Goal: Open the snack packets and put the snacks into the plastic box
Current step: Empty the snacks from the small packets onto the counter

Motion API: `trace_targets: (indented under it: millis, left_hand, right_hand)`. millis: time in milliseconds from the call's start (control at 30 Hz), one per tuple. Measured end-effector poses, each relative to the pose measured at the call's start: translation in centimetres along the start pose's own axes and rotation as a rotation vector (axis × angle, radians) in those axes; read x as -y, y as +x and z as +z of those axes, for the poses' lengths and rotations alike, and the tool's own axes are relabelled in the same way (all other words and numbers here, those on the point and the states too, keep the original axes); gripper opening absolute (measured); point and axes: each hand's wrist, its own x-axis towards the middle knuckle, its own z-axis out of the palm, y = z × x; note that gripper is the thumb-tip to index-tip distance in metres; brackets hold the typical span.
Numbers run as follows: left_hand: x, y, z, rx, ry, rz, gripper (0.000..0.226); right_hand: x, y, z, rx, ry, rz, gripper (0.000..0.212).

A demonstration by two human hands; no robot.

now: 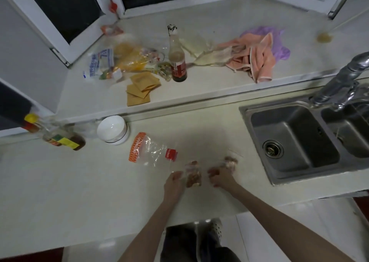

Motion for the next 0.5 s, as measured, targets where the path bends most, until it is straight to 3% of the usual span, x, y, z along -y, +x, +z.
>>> trace_targets:
  millis: [200,333,500]
  left_hand:
    - [-0.5,1.5,1.5,0.127,-0.100,-0.060,0.053]
    - [-0.3,2.3,2.3,0.168,-0.024,0.008,0.051]
    - [-0.4,2.0,2.1,0.051,0.239,0.127,0.032]
  right_hand:
    - [0.2,2.2,1.8,0.152,0.251,0.101,0.046]
    - [0.5,1.9,3.1,0.159,0.148,0.035,0.041]
    - [0.9,2.3,3.1,0.140,0.001,-0.120,0.028]
